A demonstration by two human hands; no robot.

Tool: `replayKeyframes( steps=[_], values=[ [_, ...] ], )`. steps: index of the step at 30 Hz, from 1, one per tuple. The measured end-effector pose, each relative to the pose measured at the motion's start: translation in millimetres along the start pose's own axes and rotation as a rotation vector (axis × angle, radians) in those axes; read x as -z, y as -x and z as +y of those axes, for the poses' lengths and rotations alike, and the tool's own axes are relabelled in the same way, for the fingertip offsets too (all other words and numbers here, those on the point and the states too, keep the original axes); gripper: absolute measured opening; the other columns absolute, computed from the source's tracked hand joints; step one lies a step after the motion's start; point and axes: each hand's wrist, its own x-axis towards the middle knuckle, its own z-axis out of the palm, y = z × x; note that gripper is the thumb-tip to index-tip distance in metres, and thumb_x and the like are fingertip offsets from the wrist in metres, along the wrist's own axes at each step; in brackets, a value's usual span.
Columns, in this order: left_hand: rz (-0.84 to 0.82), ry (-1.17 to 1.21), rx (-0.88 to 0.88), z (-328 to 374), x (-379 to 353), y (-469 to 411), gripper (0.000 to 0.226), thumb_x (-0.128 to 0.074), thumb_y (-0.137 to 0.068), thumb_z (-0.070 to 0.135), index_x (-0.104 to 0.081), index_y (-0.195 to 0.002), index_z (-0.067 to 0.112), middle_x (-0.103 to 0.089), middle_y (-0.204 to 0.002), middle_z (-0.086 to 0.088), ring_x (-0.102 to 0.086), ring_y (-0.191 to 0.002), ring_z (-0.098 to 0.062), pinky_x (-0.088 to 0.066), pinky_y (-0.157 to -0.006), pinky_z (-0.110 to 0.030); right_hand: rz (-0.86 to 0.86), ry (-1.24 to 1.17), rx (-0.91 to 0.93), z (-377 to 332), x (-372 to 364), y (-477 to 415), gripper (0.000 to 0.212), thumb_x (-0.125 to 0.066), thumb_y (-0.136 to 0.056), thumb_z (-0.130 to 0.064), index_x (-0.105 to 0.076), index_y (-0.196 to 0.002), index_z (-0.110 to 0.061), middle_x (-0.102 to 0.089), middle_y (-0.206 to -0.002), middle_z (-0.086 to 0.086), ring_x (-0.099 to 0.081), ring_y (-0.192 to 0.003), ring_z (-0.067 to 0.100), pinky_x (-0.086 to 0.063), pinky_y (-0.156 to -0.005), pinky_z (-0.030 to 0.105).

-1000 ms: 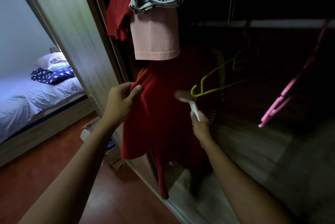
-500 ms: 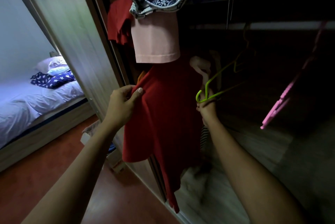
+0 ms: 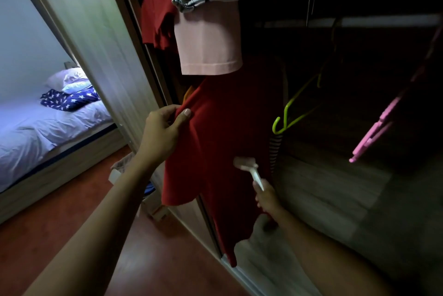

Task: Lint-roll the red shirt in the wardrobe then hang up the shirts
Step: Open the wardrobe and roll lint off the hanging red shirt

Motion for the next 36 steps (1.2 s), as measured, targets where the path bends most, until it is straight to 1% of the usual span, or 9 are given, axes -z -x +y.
replayKeyframes(
  steps=[2, 7, 11, 19, 23, 25, 27, 30, 36],
  values=[
    [0.000, -0.010, -0.011, 0, 1, 0, 0.022, -0.056, -0.102, 0.028, -0.072, -0.098, 0.014, -0.069, -0.079, 0.003, -0.064, -0.064, -0.005, -0.049, -0.063, -0.025, -0.035, 0.033, -0.064, 27, -6, 6, 0.014, -0.047, -0.105, -0.029, -0.054, -0.110, -0.018, -0.048, -0.068, 0.001, -0.044, -0.050, 0.010, -0.034, -0.038, 0.018],
    [0.008, -0.006, -0.006, -1, 4, -1, 0.024, -0.056, -0.102, 0.029, -0.073, -0.097, 0.012, -0.071, -0.080, -0.005, -0.065, -0.067, -0.015, -0.052, -0.065, -0.036, -0.079, 0.164, -0.075, 50, -10, 8, 0.023, -0.050, -0.104, -0.031, -0.055, -0.116, -0.012, -0.048, -0.070, -0.004, -0.044, -0.055, 0.008, -0.032, -0.047, 0.019],
    [-0.006, 0.004, -0.007, 0, 3, 1, 0.021, -0.056, -0.102, 0.028, -0.072, -0.099, 0.015, -0.071, -0.083, -0.001, -0.068, -0.071, -0.014, -0.054, -0.067, -0.033, -0.015, -0.020, -0.081, 12, 2, -1, 0.016, -0.047, -0.105, -0.030, -0.053, -0.113, -0.017, -0.048, -0.068, 0.003, -0.043, -0.049, 0.012, -0.032, -0.033, 0.016],
    [-0.021, -0.001, -0.003, -1, 4, 0, 0.023, -0.055, -0.102, 0.028, -0.072, -0.101, 0.013, -0.070, -0.081, 0.003, -0.066, -0.068, -0.009, -0.049, -0.064, -0.026, 0.201, -0.369, -0.004, -76, 45, -63, 0.029, -0.044, -0.105, -0.039, -0.050, -0.130, -0.026, -0.048, -0.066, -0.001, -0.044, -0.048, 0.010, -0.031, -0.036, 0.019],
    [-0.023, 0.002, -0.005, -1, 4, 0, 0.023, -0.056, -0.102, 0.028, -0.072, -0.099, 0.013, -0.068, -0.077, 0.003, -0.064, -0.065, -0.010, -0.048, -0.061, -0.027, 0.273, -0.435, -0.072, -97, 62, -87, 0.036, -0.038, -0.105, -0.032, -0.048, -0.137, -0.017, -0.051, -0.070, -0.003, -0.047, -0.048, 0.007, -0.032, -0.038, 0.020],
    [-0.019, 0.003, -0.005, -2, 5, 0, 0.023, -0.057, -0.102, 0.029, -0.073, -0.099, 0.013, -0.067, -0.076, 0.004, -0.063, -0.064, -0.008, -0.047, -0.061, -0.027, 0.251, -0.440, -0.049, -98, 61, -81, 0.029, -0.038, -0.106, -0.033, -0.046, -0.133, -0.027, -0.050, -0.071, -0.002, -0.046, -0.051, 0.008, -0.032, -0.041, 0.021],
    [-0.023, 0.011, 0.005, -2, 4, 0, 0.023, -0.057, -0.102, 0.029, -0.073, -0.100, 0.013, -0.068, -0.076, 0.005, -0.063, -0.065, -0.006, -0.047, -0.062, -0.026, 0.210, -0.412, -0.014, -90, 54, -67, 0.026, -0.043, -0.105, -0.040, -0.044, -0.130, -0.034, -0.049, -0.070, -0.001, -0.045, -0.052, 0.010, -0.032, -0.042, 0.021],
    [-0.031, -0.004, 0.003, -2, 3, 0, 0.024, -0.056, -0.102, 0.030, -0.073, -0.100, 0.012, -0.066, -0.075, 0.008, -0.061, -0.062, 0.000, -0.046, -0.061, -0.021, 0.133, -0.287, -0.041, -52, 34, -51, 0.032, -0.044, -0.104, -0.044, -0.046, -0.132, -0.028, -0.051, -0.067, 0.001, -0.046, -0.048, 0.011, -0.032, -0.036, 0.017],
    [-0.032, -0.029, -0.014, -1, 4, 0, 0.022, -0.055, -0.102, 0.028, -0.071, -0.098, 0.014, -0.064, -0.073, 0.010, -0.059, -0.058, 0.004, -0.043, -0.057, -0.012, -0.020, -0.068, -0.122, 44, -16, 6, 0.023, -0.047, -0.104, -0.037, -0.050, -0.124, -0.026, -0.050, -0.064, 0.002, -0.044, -0.043, 0.011, -0.031, -0.035, 0.019]
  ],
)
